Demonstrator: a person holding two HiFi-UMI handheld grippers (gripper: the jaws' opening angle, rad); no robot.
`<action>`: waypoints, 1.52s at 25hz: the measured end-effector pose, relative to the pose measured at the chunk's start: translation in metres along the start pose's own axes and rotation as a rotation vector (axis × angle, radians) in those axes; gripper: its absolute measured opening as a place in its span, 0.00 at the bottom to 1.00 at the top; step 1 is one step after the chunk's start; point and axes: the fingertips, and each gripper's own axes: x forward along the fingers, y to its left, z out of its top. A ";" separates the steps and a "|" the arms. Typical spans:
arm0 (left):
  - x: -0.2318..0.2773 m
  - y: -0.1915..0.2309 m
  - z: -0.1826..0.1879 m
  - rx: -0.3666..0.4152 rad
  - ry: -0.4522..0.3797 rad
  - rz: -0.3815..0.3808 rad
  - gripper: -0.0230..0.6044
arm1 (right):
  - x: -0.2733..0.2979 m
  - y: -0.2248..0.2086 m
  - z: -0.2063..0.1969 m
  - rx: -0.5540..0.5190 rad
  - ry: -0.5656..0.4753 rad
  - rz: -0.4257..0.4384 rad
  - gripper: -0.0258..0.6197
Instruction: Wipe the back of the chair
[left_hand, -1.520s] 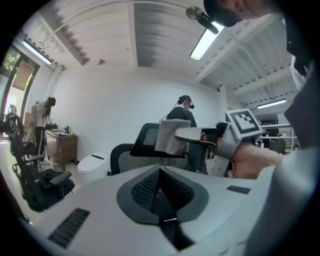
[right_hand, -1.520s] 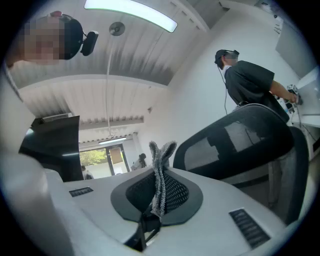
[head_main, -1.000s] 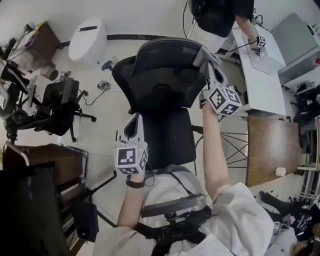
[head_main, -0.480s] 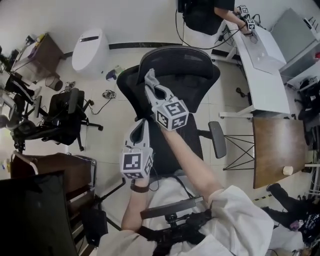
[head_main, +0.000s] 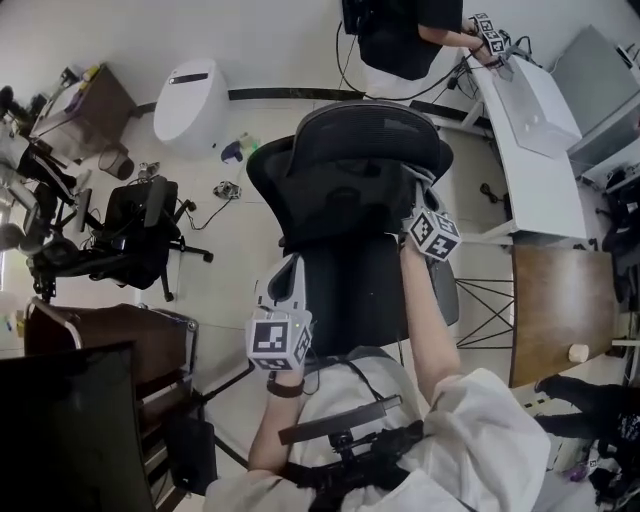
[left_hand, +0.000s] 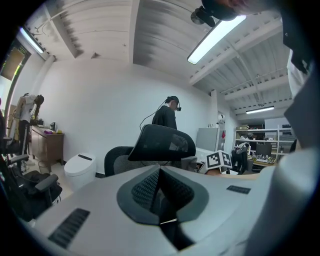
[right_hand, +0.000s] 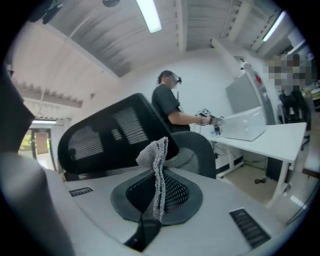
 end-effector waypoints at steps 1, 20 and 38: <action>0.000 0.001 0.000 -0.002 0.002 0.000 0.07 | 0.003 -0.007 -0.004 0.014 -0.001 -0.027 0.06; 0.035 0.003 -0.029 -0.024 0.059 0.009 0.07 | 0.046 0.007 -0.111 -0.067 0.131 0.073 0.06; 0.102 -0.005 -0.169 -0.073 0.241 -0.005 0.07 | 0.101 0.088 -0.294 -0.073 0.279 0.406 0.06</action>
